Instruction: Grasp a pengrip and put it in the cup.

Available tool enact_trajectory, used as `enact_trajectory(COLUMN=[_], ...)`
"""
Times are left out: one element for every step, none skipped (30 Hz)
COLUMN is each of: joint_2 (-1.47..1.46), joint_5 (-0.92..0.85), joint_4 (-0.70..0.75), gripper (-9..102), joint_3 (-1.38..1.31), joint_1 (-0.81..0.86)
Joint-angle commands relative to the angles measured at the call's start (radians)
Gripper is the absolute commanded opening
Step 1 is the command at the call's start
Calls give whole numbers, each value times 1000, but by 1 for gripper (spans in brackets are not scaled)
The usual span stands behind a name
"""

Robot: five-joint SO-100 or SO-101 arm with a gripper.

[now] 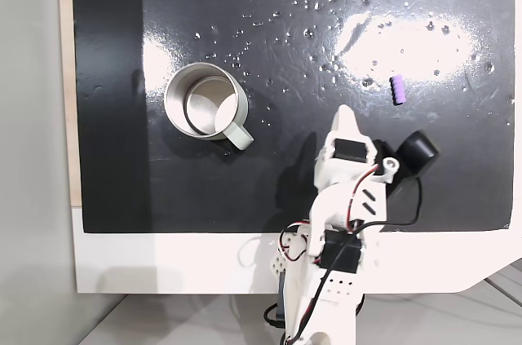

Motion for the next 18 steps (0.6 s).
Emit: enact_trajectory(joint_2=[-245,-313,-380,-442,-500,-552,-604,-655,-704,-750,-796,-839,-877,-908,-936,-962,-985,-1009], joint_5=[35,44,60,74,86,103,114,127,144,158,170,179,183,187,187,187,187,190], joint_4=[38,60,89,121,153,186,215,244,278,304,330,348,360,365,367,367,370,374], gripper=[0,0,2,4,6,8,11,14,16,18,19,20,21,21,21,22,22,22], joint_3=[-261,-318,-370,-422,-469,-514,-552,-589,-626,-658,-687,-713,-735,-752,-765,-778,-792,-810], joint_1=[35,44,54,63,69,78,86,94,106,120,132,144,150,158,164,169,176,186])
